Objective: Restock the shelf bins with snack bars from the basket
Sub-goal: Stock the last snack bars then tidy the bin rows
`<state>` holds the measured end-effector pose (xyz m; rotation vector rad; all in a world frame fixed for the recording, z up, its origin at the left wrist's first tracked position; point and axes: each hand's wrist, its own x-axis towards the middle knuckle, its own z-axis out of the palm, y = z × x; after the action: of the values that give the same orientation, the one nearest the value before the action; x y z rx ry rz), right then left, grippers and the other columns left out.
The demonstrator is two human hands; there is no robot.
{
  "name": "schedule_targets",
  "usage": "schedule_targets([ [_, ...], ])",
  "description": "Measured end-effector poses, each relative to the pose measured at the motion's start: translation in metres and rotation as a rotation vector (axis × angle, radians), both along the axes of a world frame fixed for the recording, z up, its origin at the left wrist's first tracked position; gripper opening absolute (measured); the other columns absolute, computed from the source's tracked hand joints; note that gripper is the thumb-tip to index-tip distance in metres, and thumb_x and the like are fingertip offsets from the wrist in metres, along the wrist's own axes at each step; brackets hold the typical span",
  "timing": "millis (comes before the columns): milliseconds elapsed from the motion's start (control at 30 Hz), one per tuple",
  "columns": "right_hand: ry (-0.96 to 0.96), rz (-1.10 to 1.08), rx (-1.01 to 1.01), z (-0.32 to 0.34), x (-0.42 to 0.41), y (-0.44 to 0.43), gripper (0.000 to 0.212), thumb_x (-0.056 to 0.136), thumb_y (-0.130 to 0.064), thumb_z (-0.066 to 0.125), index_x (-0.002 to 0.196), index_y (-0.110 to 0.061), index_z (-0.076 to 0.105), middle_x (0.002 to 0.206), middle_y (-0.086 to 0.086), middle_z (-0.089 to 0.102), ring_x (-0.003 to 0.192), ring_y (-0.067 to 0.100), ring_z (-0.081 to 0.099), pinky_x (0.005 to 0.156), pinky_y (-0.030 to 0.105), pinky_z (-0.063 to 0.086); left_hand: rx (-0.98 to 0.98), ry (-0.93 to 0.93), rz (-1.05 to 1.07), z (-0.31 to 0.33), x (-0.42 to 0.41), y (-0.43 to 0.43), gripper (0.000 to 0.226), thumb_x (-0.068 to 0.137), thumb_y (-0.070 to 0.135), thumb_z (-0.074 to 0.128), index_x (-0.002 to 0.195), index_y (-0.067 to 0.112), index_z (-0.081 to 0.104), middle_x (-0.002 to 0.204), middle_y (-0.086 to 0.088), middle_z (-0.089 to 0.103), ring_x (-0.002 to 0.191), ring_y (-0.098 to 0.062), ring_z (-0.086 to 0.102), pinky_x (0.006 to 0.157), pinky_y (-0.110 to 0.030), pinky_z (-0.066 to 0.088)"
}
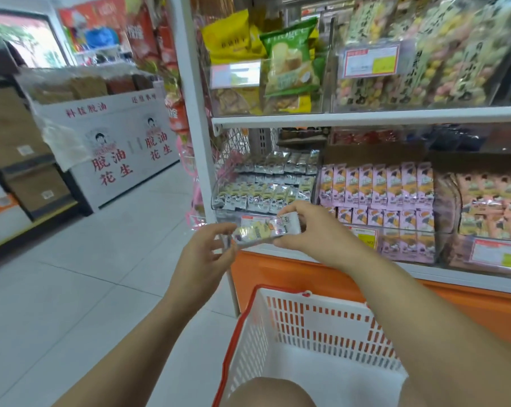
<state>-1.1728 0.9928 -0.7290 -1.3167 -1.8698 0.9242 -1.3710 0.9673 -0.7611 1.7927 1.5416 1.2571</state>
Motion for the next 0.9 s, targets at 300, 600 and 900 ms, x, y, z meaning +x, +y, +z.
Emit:
schedule_targets([
  [300, -0.099, -0.168, 0.311, -0.021, -0.023, 0.006, 0.029, 0.081, -0.027, 0.072, 0.089, -0.028, 0.044, 0.083, -0.007, 0.063, 0.072, 0.015, 0.06, 0.062, 0.038, 0.051, -0.448, -0.706, 0.042, -0.002, 0.041, 0.007, 0.027, 0.092, 0.038, 0.058, 0.105, 0.015, 0.058, 0.107, -0.001, 0.065, 0.088, -0.019, 0.07, 0.086, -0.037, 0.05],
  [600, -0.155, -0.061, 0.282, -0.031, -0.007, 0.034, 0.036, 0.089, -0.025, 0.062, 0.121, -0.035, 0.049, 0.125, -0.002, 0.05, 0.118, 0.017, 0.046, 0.095, 0.036, 0.044, -0.388, -0.724, -0.014, 0.007, 0.062, 0.07, 0.018, 0.093, 0.02, 0.06, 0.107, 0.01, 0.063, 0.095, -0.009, 0.069, 0.08, -0.02, 0.067, 0.068, -0.029, 0.055],
  [900, -0.532, -0.31, 0.11, -0.059, 0.037, 0.058, 0.061, 0.094, -0.03, 0.052, 0.148, -0.023, 0.024, 0.154, -0.002, 0.028, 0.144, 0.017, 0.019, 0.119, 0.042, 0.001, -0.088, 0.255, 0.212, 0.026, 0.092, 0.161, 0.037, 0.09, 0.037, 0.061, 0.119, 0.018, 0.05, 0.072, 0.002, 0.054, 0.059, -0.02, 0.052, 0.058, -0.033, 0.045],
])
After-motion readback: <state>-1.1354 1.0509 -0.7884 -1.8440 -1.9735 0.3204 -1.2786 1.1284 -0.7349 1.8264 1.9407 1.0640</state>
